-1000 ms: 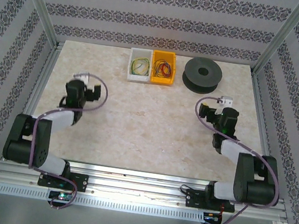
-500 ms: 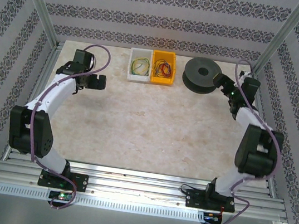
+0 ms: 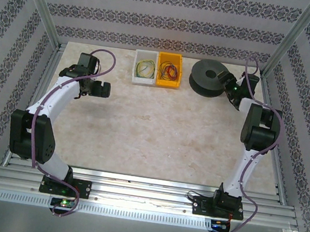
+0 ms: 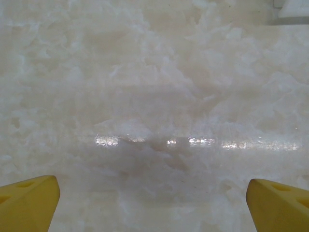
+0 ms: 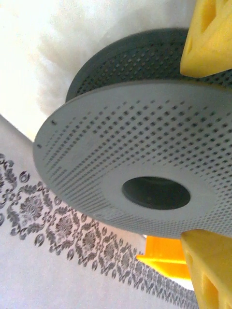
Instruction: Wrap the cables
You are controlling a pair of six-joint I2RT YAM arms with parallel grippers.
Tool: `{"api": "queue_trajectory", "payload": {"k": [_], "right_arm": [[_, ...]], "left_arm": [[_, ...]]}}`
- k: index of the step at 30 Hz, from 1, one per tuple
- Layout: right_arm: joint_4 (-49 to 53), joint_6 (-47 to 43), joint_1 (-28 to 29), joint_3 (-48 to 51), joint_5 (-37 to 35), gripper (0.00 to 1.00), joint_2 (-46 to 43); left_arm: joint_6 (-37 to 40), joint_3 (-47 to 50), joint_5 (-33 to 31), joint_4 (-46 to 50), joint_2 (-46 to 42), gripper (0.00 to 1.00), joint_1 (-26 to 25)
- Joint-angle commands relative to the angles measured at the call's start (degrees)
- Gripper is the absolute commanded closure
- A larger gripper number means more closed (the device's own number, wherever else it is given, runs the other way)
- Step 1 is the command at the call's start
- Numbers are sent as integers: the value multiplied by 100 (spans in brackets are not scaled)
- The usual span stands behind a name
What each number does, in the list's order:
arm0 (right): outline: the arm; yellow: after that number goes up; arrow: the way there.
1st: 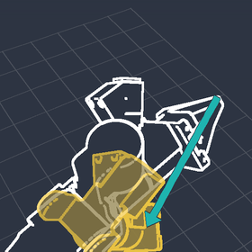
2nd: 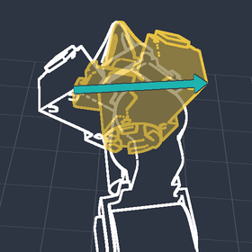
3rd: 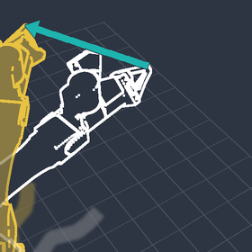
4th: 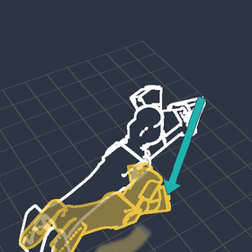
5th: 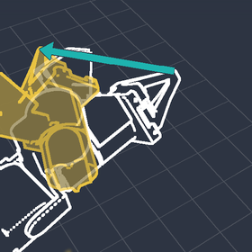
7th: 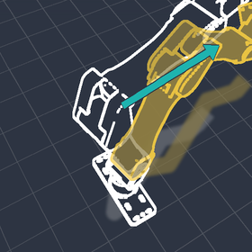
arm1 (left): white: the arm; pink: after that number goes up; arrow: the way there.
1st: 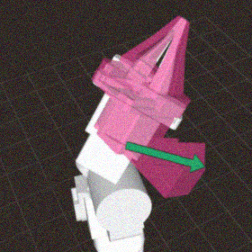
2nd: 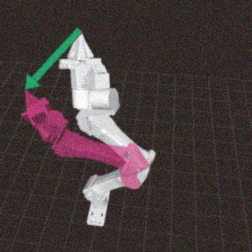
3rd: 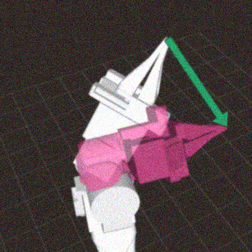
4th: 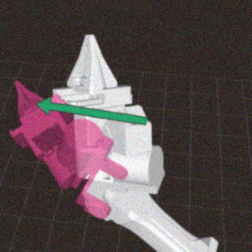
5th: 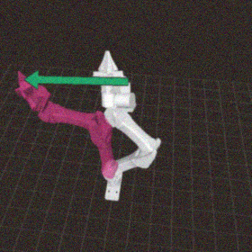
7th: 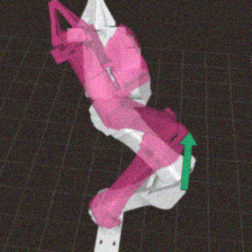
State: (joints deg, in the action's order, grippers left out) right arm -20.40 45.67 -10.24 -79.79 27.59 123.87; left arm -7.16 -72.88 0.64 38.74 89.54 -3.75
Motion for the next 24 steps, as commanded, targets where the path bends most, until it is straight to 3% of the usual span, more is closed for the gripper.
{"api": "queue_trajectory", "payload": {"k": [1, 19, 24], "right_arm": [[-288, 283, 92, -318, 125, 21, 188], [-356, 1141, 172, -790, 10, 68, 685], [-392, 1029, 152, -488, -51, 92, 311]], "left_arm": [[-14, -199, -64, 239, -77, 0, -47], [22, 23, -64, 169, -374, 0, -54], [14, 159, -76, 134, -544, 0, -55]]}}
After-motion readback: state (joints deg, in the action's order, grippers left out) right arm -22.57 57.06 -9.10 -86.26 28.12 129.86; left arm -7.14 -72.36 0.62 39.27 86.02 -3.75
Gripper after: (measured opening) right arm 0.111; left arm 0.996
